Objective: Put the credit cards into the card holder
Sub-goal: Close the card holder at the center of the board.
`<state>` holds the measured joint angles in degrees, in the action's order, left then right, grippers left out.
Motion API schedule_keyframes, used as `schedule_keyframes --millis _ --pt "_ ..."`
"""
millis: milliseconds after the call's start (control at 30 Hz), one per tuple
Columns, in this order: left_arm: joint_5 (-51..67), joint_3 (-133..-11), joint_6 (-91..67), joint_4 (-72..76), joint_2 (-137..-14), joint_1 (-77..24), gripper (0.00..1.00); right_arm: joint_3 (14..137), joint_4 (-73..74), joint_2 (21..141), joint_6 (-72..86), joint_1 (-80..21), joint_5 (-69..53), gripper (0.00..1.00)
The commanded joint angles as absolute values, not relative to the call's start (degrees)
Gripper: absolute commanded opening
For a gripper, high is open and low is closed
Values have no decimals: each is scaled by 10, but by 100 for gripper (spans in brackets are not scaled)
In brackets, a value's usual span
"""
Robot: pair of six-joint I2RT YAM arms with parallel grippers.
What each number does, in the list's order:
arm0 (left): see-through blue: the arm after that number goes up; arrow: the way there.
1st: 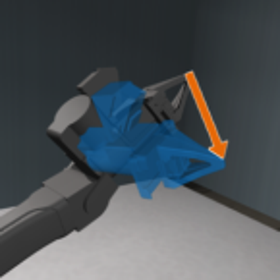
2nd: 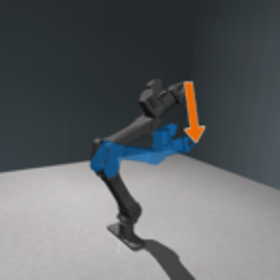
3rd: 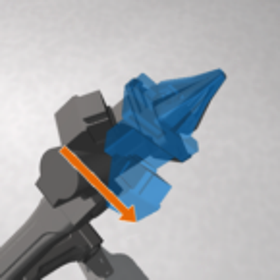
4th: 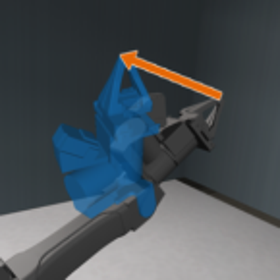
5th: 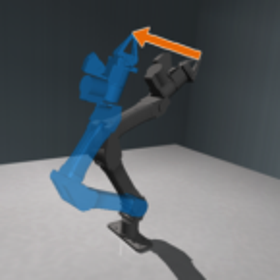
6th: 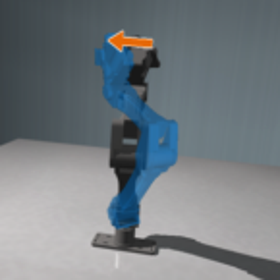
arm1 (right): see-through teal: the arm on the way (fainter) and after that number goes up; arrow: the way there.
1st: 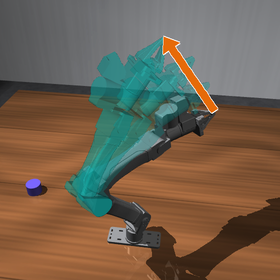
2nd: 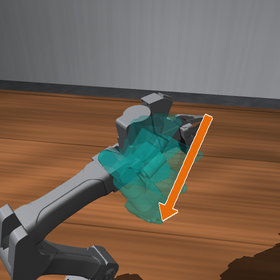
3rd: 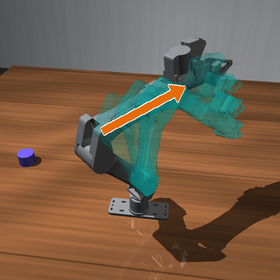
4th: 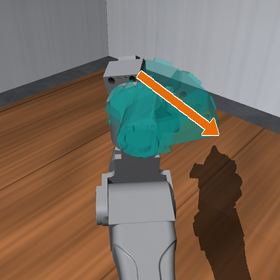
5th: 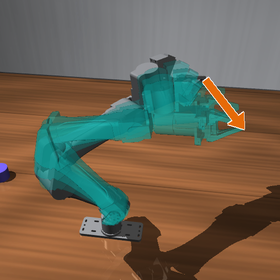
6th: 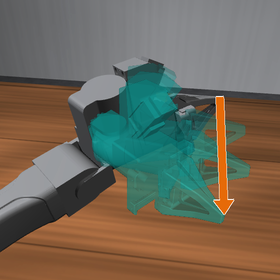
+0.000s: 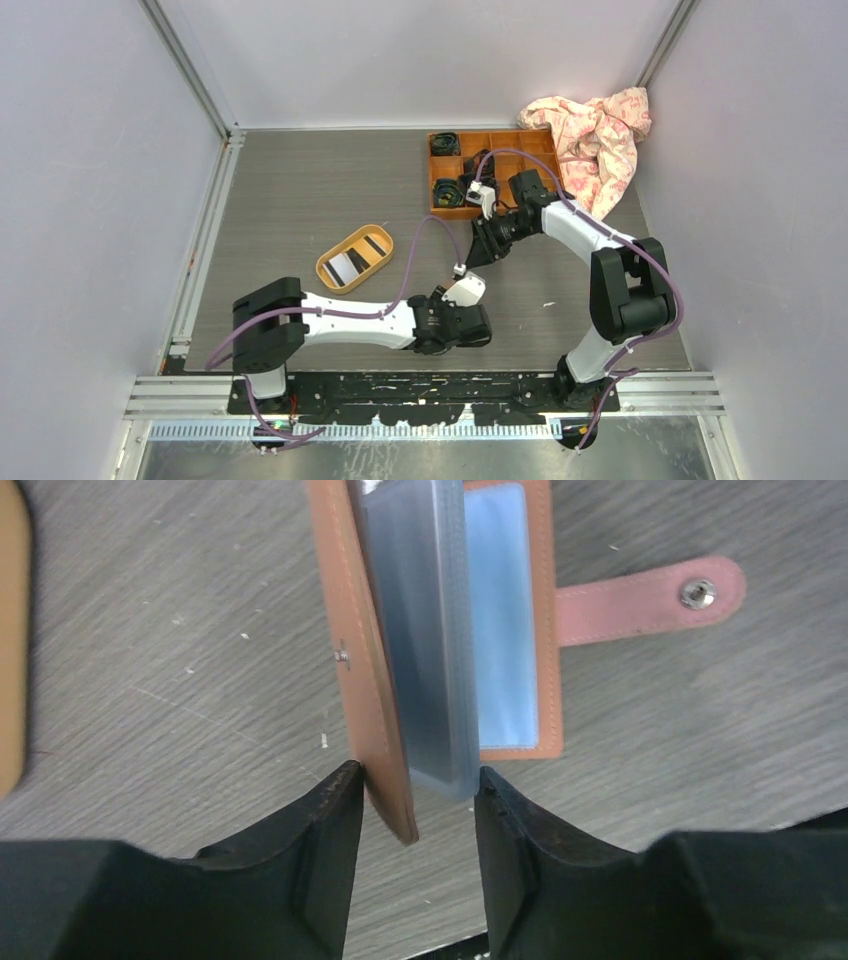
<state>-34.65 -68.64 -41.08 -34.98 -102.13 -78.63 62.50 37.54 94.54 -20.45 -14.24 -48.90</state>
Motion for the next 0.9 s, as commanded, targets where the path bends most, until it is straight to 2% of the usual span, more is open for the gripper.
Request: schedule_keyframes --millis 0,233,367,633,867 --pt "-291 -696 -391 -316 -1010 -790 49 648 362 939 -189 -144 -487 34" --pt "-205 -643 -367 -198 -964 -786 63 645 369 941 -194 -143 -515 34" --pt "-129 -591 -366 -105 -929 -767 63 644 396 945 -235 -146 -567 32" --pt "-10 -449 -397 81 -844 -709 61 653 449 961 -314 -214 -552 29" --pt "-17 -363 -400 128 -733 -690 53 664 467 984 -338 -274 -483 26"
